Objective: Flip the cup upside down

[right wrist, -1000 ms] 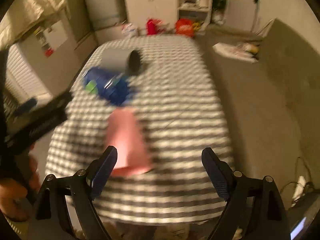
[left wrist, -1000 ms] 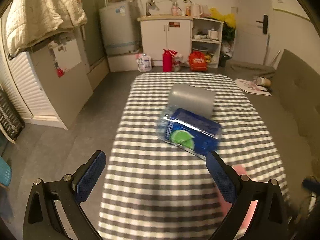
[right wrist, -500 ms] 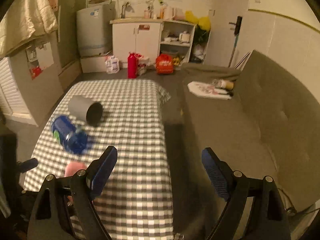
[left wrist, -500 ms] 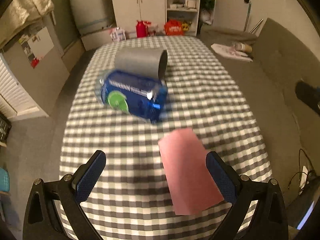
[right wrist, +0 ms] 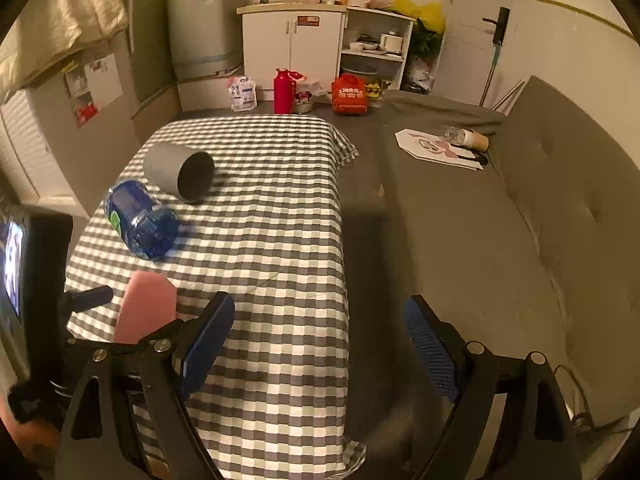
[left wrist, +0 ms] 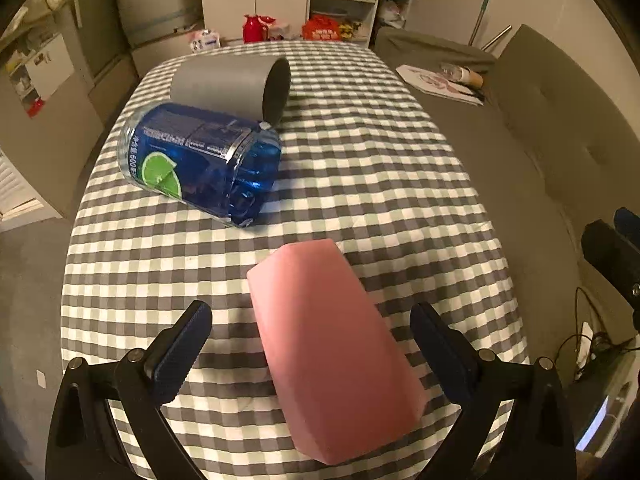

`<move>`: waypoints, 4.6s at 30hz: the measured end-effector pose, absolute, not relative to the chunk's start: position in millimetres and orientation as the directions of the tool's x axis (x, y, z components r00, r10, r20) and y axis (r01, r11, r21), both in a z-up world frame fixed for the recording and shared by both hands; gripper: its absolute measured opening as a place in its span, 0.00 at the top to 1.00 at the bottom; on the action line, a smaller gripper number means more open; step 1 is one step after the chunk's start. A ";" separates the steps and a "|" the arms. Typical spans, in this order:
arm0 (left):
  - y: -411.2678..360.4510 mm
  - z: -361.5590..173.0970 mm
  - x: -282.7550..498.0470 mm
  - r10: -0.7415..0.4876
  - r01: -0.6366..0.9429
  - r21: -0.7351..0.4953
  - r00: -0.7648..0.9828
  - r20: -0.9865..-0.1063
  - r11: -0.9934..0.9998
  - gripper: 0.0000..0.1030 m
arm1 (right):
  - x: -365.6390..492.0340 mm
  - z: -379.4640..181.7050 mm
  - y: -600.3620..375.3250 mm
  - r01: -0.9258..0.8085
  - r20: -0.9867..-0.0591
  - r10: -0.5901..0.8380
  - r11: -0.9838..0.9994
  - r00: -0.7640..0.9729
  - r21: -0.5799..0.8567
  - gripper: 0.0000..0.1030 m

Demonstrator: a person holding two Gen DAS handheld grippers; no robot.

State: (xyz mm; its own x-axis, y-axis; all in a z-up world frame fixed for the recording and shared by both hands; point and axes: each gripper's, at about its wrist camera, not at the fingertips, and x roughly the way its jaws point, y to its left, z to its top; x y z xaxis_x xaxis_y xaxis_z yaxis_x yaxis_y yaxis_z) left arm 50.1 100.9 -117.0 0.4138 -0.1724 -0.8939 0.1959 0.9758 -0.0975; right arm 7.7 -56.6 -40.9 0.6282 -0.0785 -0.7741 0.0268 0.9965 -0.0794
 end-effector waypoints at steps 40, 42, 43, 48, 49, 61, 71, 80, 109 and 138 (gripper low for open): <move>114.7 -95.0 21.0 -0.267 0.300 -0.110 0.555 -0.788 0.948 0.41 | 2.4 -43.3 -36.1 0.031 -0.776 -0.110 0.993 0.621 -0.116 0.16; 119.5 -97.5 19.5 -0.272 0.285 -0.128 0.553 -0.787 0.950 0.38 | 1.6 -43.0 -37.8 0.036 -0.777 -0.107 0.994 0.620 -0.107 0.16; 123.7 -102.7 21.3 -0.278 0.262 -0.157 0.533 -0.799 0.952 0.36 | 1.5 -42.7 -38.2 0.038 -0.778 -0.105 0.994 0.620 -0.104 0.16; 126.7 -128.9 22.7 -0.277 0.210 -0.199 0.468 -0.839 0.957 0.29 | 1.8 -41.9 -36.7 0.032 -0.778 -0.096 0.995 0.621 -0.097 0.16; 123.7 -133.6 22.3 -0.265 0.218 -0.181 0.464 -0.845 0.959 0.31 | 2.0 -42.0 -36.0 0.029 -0.779 -0.093 0.995 0.621 -0.095 0.16; 102.8 -141.9 31.0 -0.204 0.251 -0.080 0.520 -0.829 0.965 0.37 | 3.9 -47.0 -39.7 0.032 -0.791 -0.096 0.995 0.605 -0.096 0.16; 97.2 -143.0 37.6 -0.214 0.272 -0.077 0.520 -0.827 0.959 0.31 | 6.1 -50.4 -40.7 0.041 -0.796 -0.109 0.994 0.595 -0.105 0.16; 101.5 -130.5 23.5 -0.300 0.307 -0.171 0.445 -0.844 0.936 0.22 | 0.9 -45.9 -36.1 0.034 -0.789 -0.093 0.995 0.607 -0.091 0.16; 202.4 -33.4 -56.9 -0.165 0.108 -0.131 0.795 -0.584 0.985 0.22 | -59.7 -12.7 -6.8 -0.084 -0.606 0.057 0.996 0.793 -0.015 0.16; 219.5 -44.1 -45.5 -0.089 0.010 -0.134 0.797 -0.598 0.991 0.03 | -41.4 -26.4 2.5 -0.036 -0.633 0.003 0.999 0.774 -0.040 0.00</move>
State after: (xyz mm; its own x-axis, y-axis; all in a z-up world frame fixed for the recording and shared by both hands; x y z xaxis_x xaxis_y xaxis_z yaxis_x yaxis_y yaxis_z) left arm -45.5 219.5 -44.1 0.7966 -0.0889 -0.5980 0.0099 0.9909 -0.1341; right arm -41.4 2.5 -26.4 0.7740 0.0025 -0.6332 -0.0362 0.9985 -0.0404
